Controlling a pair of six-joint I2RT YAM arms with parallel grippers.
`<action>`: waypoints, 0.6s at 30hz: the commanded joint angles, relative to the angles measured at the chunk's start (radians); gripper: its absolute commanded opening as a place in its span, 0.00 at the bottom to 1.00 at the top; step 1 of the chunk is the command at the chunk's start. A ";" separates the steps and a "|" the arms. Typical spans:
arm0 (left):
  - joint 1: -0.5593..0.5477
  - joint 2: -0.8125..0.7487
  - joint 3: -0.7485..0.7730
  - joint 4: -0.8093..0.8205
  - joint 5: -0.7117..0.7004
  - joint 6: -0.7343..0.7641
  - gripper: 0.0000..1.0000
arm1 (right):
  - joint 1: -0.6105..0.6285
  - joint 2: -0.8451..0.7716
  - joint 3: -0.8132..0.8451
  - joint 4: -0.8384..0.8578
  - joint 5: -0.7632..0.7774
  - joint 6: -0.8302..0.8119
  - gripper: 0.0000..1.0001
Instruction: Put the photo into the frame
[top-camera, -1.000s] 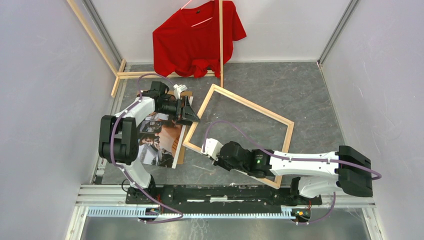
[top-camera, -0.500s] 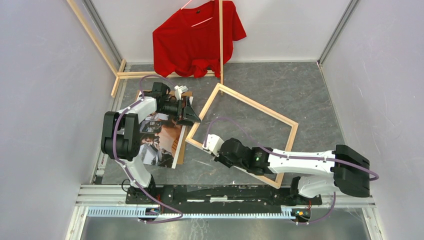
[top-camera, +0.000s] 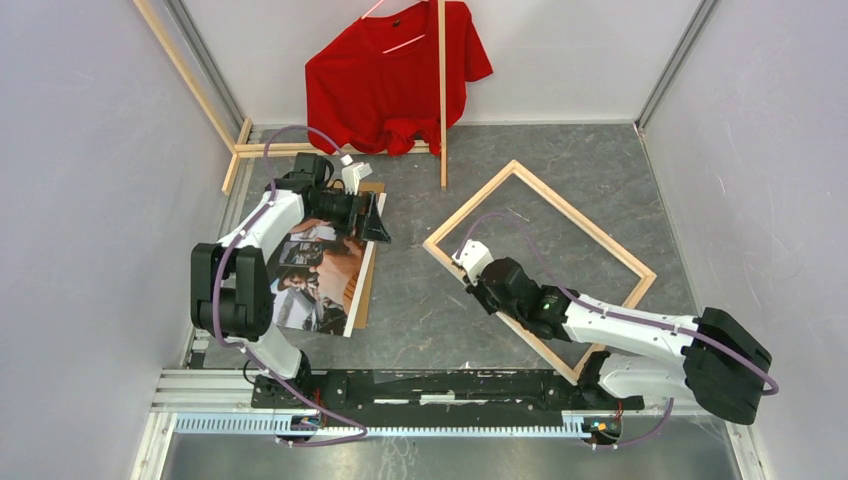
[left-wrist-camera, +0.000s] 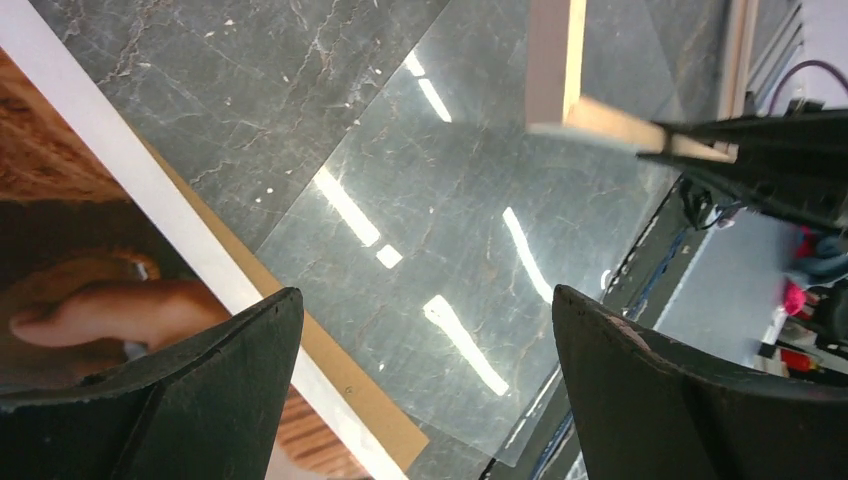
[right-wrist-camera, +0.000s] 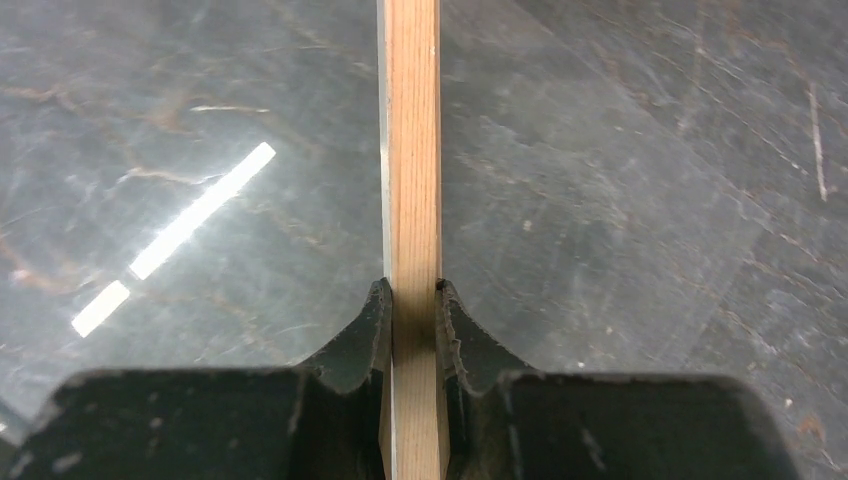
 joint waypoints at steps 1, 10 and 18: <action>-0.004 -0.035 0.008 -0.033 -0.057 0.107 1.00 | -0.061 0.011 -0.010 0.004 0.059 -0.032 0.00; -0.082 -0.040 -0.074 -0.020 -0.170 0.252 1.00 | -0.212 0.200 0.113 0.010 0.035 -0.186 0.00; -0.204 0.020 -0.033 0.044 -0.333 0.288 1.00 | -0.299 0.338 0.223 -0.048 0.086 -0.307 0.10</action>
